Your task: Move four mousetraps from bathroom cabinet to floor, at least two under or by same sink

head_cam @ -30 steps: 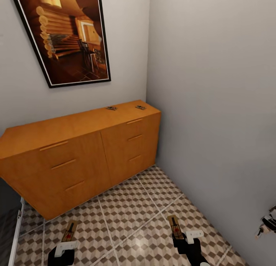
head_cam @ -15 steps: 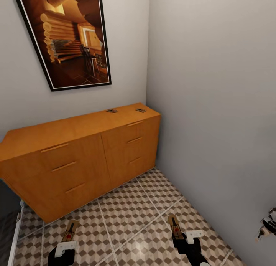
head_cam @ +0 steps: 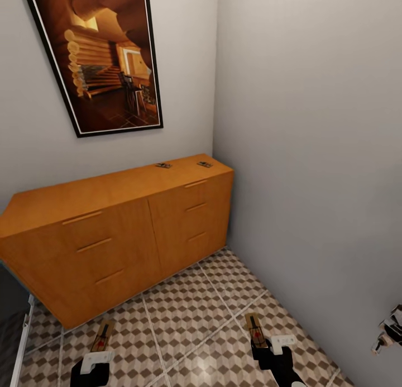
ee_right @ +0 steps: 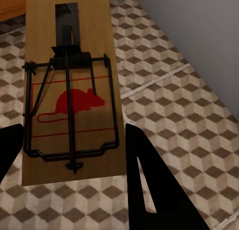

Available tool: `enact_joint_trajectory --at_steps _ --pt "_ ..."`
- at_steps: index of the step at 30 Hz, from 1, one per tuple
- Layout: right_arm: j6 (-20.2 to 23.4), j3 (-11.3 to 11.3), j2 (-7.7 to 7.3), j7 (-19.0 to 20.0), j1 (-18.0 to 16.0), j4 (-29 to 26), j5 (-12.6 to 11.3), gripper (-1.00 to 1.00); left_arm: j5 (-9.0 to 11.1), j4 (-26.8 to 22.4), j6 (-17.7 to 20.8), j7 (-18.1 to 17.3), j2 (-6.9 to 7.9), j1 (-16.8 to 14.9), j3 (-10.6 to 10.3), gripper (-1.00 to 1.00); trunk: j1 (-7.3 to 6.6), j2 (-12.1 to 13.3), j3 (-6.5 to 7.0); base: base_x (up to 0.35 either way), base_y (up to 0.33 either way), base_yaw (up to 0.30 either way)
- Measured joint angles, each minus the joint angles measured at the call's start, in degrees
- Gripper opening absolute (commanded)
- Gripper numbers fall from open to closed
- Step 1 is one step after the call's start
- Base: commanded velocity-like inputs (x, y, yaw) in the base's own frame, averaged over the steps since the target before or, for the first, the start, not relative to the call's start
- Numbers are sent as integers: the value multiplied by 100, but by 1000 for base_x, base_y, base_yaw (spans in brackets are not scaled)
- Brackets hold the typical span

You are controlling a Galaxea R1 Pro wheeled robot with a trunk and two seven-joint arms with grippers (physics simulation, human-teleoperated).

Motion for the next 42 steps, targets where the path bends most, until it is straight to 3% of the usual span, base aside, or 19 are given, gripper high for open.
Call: enact_joint_trajectory --at_steps 14,21,42 --pt "-1 -7 1 -133 0 0 -1 -100 0 0 -3 0 -35 0 0 -100 0 0 45 0 0 24" --pt "-1 -6 6 -380 -1 1 -1 -100 0 -1 -3 1 -38 1 0 -100 0 0 46 0 0 245" --pt "-1 -7 12 -402 -1 1 -8 -100 -3 -1 -4 1 -54 1 -1 -100 0 0 46 0 0 284"
